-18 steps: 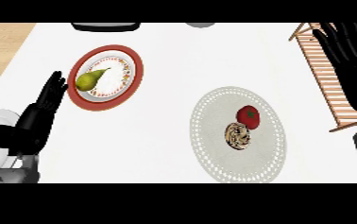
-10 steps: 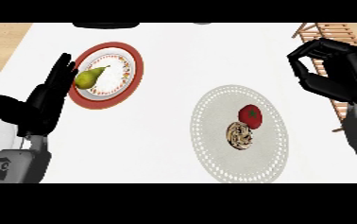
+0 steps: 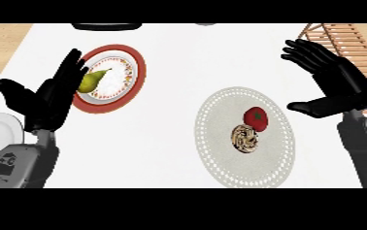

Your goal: Pick the cupcake from the placemat and place it in the tiered shelf

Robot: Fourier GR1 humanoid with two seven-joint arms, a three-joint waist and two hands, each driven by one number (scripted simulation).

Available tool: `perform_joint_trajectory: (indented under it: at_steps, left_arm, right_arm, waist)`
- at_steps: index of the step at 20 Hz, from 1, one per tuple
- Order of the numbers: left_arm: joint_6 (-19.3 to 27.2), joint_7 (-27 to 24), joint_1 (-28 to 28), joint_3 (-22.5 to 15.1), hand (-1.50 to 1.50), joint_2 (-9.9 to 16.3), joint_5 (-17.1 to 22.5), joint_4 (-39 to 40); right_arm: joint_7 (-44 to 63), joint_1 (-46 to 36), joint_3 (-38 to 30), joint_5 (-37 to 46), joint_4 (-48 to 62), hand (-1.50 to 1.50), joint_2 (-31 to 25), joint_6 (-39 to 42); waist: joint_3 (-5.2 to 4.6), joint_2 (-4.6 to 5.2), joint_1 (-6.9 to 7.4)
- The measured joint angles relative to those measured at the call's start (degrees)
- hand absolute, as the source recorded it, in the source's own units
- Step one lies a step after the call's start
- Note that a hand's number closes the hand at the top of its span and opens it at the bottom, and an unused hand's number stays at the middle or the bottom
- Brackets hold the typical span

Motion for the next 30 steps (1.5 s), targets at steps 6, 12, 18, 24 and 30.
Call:
perform_joint_trajectory:
  at_steps: [6, 12, 18, 24, 30]
  left_arm:
    - [0.54, 0.06, -0.03, -0.09, 0.00, -0.93, -0.58, 0.14]
    - [0.06, -0.18, 0.11, 0.20, 0.00, -0.72, -0.58, 0.80]
    - [-0.41, -0.16, 0.08, 0.32, 0.00, -1.04, -0.84, 0.54]
    - [-1.72, 0.41, -0.21, 2.19, 0.00, -0.49, -0.54, 0.59]
    - [-1.80, 0.34, -0.07, 1.99, 0.00, -1.74, -1.67, 0.44]
  right_arm:
    - [9.65, -1.24, 5.03, 2.42, -6.80, -1.50, -8.47, 7.83]
    - [15.52, -5.30, 12.78, 18.86, -16.86, -1.50, -17.72, 9.39]
    - [26.22, -6.38, 22.06, 32.14, -25.16, -1.50, -14.64, 5.72]
    - [36.96, -5.84, 28.75, 39.53, -29.90, -1.50, -7.77, 5.90]
    - [41.97, -4.82, 33.68, 48.01, -29.27, -1.50, -5.01, 8.32]
  waist:
    - [-0.14, -0.32, -0.52]
    - [-0.26, -0.62, -0.40]
    - [-0.17, -0.38, -0.17]
    - [-0.11, -0.24, -0.16]
    - [-0.07, -0.17, -0.17]
